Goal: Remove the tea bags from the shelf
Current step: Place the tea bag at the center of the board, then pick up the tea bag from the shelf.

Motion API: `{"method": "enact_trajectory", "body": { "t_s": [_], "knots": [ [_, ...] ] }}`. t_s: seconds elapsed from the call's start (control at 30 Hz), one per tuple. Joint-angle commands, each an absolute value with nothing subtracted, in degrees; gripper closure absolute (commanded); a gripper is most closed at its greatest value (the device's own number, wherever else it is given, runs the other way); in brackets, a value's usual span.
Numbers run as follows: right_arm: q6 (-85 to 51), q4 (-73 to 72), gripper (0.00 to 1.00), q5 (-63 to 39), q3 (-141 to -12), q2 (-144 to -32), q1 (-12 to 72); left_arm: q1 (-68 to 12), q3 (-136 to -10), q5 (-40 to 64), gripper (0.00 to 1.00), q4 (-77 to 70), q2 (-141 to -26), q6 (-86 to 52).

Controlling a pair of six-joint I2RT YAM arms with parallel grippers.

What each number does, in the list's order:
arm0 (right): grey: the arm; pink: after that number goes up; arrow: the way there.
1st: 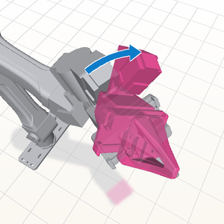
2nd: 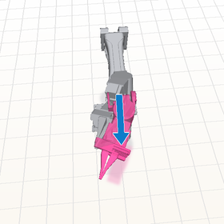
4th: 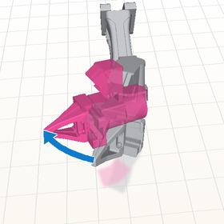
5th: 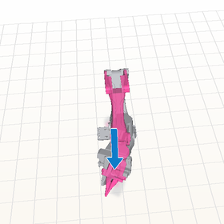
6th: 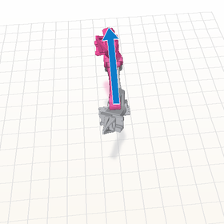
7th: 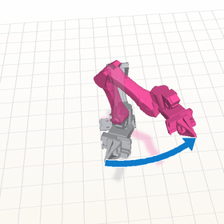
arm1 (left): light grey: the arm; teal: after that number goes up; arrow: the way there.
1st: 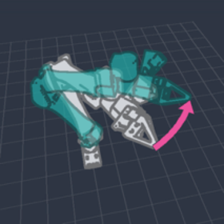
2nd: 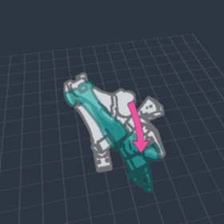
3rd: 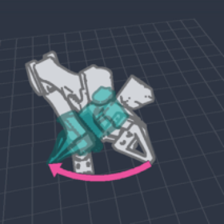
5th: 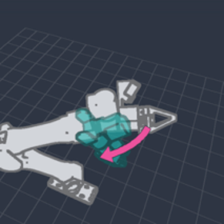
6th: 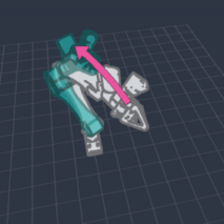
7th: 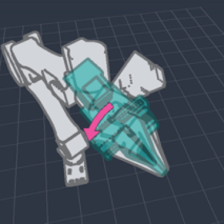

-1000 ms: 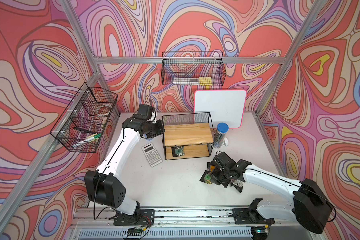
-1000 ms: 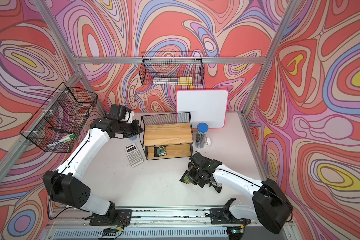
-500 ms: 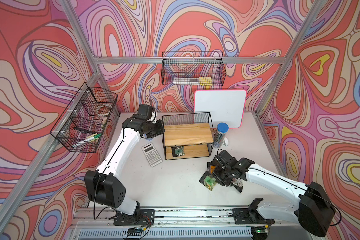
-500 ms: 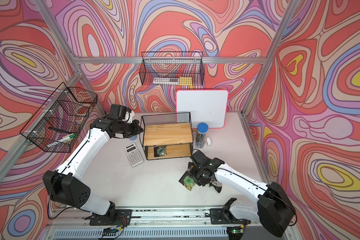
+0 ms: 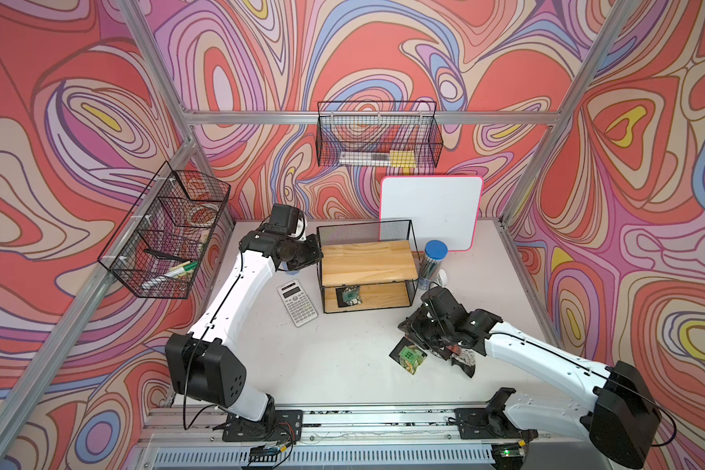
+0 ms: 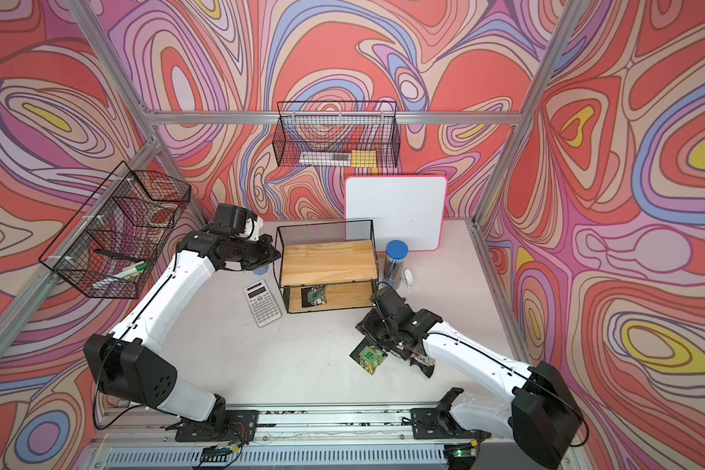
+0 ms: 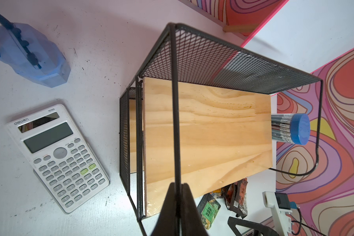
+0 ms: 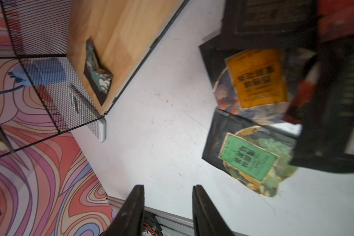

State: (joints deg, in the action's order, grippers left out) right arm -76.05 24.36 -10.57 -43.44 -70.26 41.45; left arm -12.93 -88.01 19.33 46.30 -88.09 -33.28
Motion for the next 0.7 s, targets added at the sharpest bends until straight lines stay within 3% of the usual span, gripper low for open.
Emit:
{"method": "enact_trajectory", "body": {
  "t_s": [0.0,0.2,0.37,0.67],
  "knots": [
    [-73.74,7.6,0.63,-11.9,-44.27,-73.64,43.65,-12.83,-88.32,20.39,1.0,44.89,-88.77,-34.05],
    [-78.39,-10.37,0.69,-8.51,-42.07,-79.71,44.2,-12.83,-88.05,20.41,1.0,44.65,-88.9,-34.12],
    [-86.85,-23.78,0.81,-5.74,-41.41,-88.4,44.89,-12.83,-88.26,20.39,1.0,44.56,-88.95,-34.1],
    [-94.77,-34.91,0.84,-0.83,-42.2,-98.46,46.41,-12.83,-88.05,20.67,1.0,43.88,-89.12,-34.44]
  ]
}}
